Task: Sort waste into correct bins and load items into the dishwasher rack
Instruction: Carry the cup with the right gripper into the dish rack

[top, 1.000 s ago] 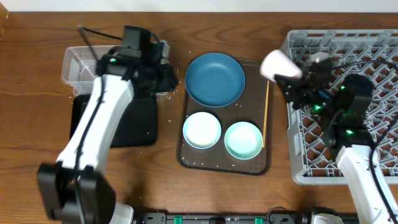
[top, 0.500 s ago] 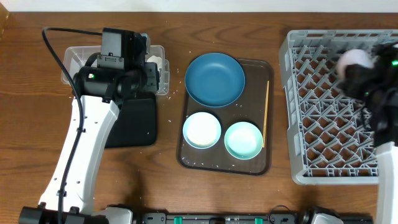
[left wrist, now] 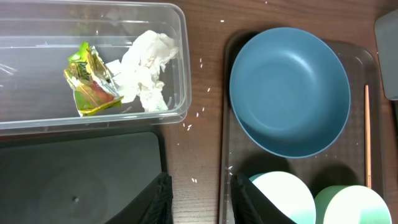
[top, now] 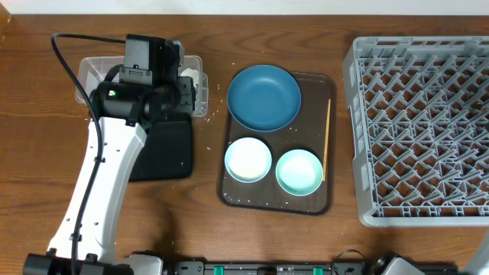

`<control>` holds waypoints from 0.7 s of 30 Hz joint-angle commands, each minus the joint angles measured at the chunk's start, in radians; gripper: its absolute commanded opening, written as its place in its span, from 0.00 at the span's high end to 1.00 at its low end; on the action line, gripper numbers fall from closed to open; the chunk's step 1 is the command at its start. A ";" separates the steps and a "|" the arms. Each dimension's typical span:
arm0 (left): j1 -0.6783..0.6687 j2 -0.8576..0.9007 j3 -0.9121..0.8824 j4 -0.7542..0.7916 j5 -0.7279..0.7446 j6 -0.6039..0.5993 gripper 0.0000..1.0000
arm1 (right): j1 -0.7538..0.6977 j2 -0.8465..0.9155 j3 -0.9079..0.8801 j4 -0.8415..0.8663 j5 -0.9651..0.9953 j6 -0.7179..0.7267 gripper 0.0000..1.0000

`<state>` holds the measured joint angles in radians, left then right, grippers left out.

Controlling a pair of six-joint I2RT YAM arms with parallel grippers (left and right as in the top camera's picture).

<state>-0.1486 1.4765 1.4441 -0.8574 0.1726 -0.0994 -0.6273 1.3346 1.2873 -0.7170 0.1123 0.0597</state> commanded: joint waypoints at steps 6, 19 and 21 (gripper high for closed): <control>0.003 -0.001 0.000 -0.002 -0.016 0.017 0.66 | -0.129 0.146 0.016 -0.021 0.011 0.000 0.99; 0.003 -0.001 0.000 -0.003 -0.016 0.016 0.66 | -0.162 0.322 0.015 -0.014 -0.013 0.022 0.99; 0.003 -0.001 0.000 -0.003 -0.016 0.016 0.66 | -0.162 0.342 0.015 -0.007 -0.026 0.022 0.99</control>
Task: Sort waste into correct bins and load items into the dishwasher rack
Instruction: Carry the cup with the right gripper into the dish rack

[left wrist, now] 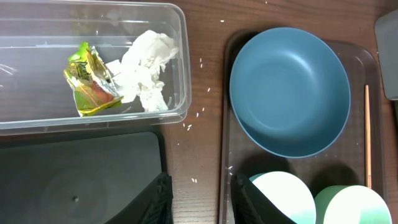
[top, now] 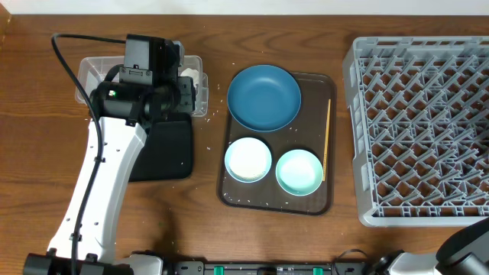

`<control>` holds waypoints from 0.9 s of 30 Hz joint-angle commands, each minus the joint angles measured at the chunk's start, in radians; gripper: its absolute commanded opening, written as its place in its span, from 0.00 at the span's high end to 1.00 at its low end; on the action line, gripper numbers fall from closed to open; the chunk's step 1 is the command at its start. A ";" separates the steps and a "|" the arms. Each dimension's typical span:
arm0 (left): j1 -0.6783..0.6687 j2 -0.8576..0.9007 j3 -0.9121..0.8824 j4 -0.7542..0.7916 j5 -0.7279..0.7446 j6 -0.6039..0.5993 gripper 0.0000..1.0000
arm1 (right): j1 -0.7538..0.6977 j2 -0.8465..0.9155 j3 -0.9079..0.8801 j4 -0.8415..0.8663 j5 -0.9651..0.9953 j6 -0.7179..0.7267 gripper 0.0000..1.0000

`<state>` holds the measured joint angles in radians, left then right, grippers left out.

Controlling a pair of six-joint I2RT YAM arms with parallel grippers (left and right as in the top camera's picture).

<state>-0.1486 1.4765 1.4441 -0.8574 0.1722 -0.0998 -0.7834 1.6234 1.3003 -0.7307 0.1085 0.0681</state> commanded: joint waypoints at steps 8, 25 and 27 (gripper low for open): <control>0.003 -0.001 0.000 -0.003 -0.016 0.017 0.66 | -0.005 0.083 0.002 0.047 -0.120 0.013 0.79; 0.003 -0.001 0.000 -0.008 -0.015 0.016 0.66 | -0.006 0.080 0.030 0.037 -0.169 0.013 0.86; 0.003 -0.001 0.000 -0.011 -0.016 0.016 0.66 | -0.005 0.080 0.030 0.029 -0.168 0.013 0.85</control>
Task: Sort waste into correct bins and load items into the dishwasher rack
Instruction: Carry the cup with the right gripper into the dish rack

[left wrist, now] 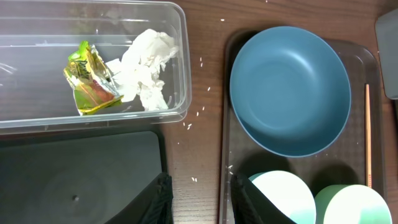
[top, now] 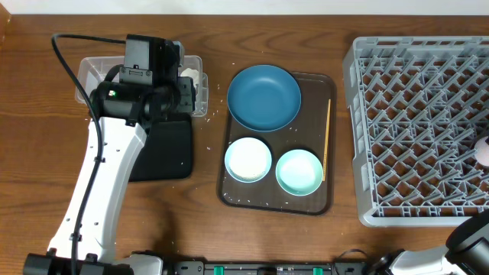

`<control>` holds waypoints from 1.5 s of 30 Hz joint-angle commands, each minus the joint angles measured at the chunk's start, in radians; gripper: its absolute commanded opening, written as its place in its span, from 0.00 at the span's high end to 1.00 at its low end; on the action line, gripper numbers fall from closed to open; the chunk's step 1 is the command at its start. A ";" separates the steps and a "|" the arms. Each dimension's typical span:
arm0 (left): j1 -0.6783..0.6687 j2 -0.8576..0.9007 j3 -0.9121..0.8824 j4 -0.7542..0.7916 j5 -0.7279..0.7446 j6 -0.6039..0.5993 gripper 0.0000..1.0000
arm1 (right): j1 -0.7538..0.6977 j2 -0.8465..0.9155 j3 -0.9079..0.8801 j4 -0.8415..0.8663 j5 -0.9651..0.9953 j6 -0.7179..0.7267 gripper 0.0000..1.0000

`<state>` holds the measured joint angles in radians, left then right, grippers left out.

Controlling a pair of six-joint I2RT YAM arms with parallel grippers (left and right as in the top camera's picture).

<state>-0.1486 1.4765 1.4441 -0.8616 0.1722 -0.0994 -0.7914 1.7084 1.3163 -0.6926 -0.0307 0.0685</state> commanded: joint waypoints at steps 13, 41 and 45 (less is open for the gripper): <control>0.003 -0.001 0.000 -0.013 -0.016 0.016 0.66 | 0.002 -0.005 0.014 -0.034 -0.093 0.013 0.02; -0.004 -0.001 0.000 -0.041 0.029 0.016 0.54 | 0.324 -0.260 0.019 -0.060 -0.377 -0.072 0.05; -0.026 0.000 0.000 -0.058 0.029 0.016 0.52 | 0.429 -0.248 0.018 -0.101 -0.377 -0.109 0.06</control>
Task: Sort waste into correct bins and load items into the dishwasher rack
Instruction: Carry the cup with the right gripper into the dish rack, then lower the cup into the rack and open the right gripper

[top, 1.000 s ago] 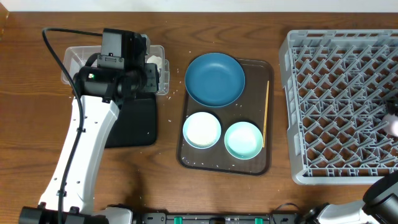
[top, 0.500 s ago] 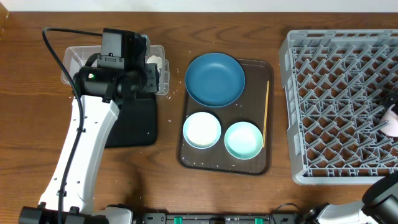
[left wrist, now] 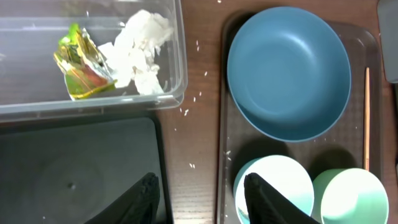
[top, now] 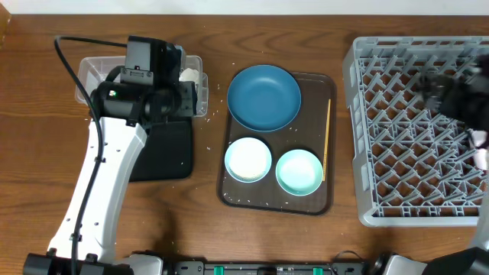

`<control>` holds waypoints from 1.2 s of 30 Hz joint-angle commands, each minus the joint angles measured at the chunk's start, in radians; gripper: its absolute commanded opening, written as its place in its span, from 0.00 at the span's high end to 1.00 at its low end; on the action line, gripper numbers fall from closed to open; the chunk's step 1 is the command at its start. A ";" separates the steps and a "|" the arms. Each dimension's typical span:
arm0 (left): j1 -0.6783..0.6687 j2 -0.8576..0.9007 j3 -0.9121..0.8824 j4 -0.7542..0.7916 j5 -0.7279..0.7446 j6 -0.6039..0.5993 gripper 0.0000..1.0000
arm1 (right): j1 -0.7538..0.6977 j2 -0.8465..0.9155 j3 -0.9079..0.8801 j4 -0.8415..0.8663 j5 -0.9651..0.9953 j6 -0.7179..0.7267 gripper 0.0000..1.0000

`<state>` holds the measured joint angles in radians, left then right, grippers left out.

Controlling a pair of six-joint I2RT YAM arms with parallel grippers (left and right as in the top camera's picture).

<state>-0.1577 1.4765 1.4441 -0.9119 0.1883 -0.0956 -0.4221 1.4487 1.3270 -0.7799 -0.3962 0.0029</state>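
Note:
A brown tray (top: pixel 269 197) holds a blue bowl (top: pixel 264 97), a white bowl (top: pixel 247 159), a mint bowl (top: pixel 299 171) and a wooden chopstick (top: pixel 327 137). The clear bin (left wrist: pixel 181 62) contains a green-yellow wrapper (left wrist: pixel 78 62) and a crumpled tissue (left wrist: pixel 140 53). My left gripper (left wrist: pixel 202 186) hangs open and empty above the bare wood between the black bin (left wrist: pixel 74 168) and the tray. The right arm (top: pixel 454 95) is a dark blur over the far right of the grey dishwasher rack (top: pixel 405 153); its jaws cannot be made out.
White crumbs are scattered on the wood between the bins and the tray. The rack fills the right side of the table up to its edge. The left arm's white link runs from the front edge to the bins.
My left gripper's jaws stand wider apart and the wrist has shifted slightly toward the front. The right arm, then at the front right corner, is now over the rack's far right part.
The left gripper stayed open over the gap between black bin and tray through all earlier moments, and the waste lay in the clear bin. The right arm was out of view, then showed at the front right corner, and is now above the rack.

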 commanded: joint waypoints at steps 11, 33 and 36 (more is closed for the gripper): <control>-0.057 0.003 0.000 -0.016 0.013 0.013 0.51 | 0.246 0.044 0.007 -0.036 0.267 0.013 0.09; -0.057 0.005 0.000 -0.023 0.009 0.013 0.51 | -0.092 0.183 0.007 0.013 0.601 0.218 0.99; -0.057 0.005 0.000 -0.022 0.008 0.013 0.51 | -0.134 0.213 0.007 0.013 0.595 0.222 0.99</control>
<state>-0.2142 1.4765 1.4441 -0.9321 0.1997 -0.0959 -0.5209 1.6409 1.3270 -0.7666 0.1841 0.1986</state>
